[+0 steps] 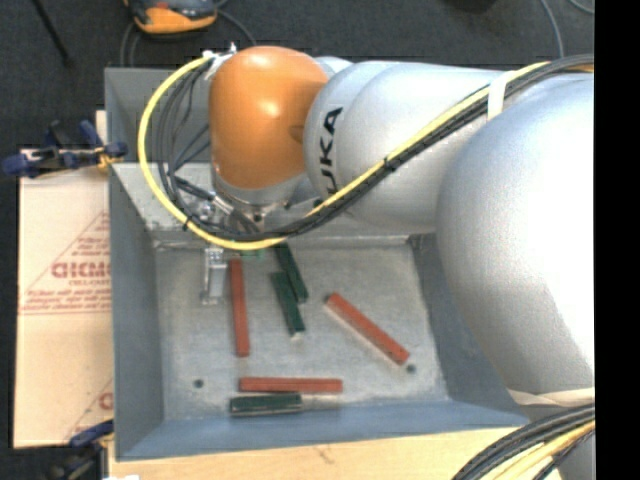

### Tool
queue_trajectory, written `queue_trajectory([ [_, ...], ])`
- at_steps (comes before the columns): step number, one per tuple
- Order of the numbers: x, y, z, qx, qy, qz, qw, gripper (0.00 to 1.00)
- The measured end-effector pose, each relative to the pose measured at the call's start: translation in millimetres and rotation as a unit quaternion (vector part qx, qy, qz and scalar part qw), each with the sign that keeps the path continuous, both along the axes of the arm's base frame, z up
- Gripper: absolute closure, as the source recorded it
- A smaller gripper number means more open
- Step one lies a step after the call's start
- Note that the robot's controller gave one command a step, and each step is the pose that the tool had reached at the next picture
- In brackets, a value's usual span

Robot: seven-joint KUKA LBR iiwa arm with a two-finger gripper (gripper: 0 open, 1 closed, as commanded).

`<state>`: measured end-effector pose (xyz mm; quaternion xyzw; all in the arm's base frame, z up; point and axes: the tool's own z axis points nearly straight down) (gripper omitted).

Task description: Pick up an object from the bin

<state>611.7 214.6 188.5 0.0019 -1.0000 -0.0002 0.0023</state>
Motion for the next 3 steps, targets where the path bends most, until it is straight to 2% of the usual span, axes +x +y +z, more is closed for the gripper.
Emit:
queue_trajectory([
  [1,2.1,-0.9,4.9,0.001,-0.0042,-0.002,1.0000,0.00],
  [2,0.2,-49.0,-53.4,0.002,-0.0065,-0.003,1.0000,0.00],
  [3,-18.5,-77.3,-82.0,-0.001,0.0004,-0.016,0.9999,0.00],
])
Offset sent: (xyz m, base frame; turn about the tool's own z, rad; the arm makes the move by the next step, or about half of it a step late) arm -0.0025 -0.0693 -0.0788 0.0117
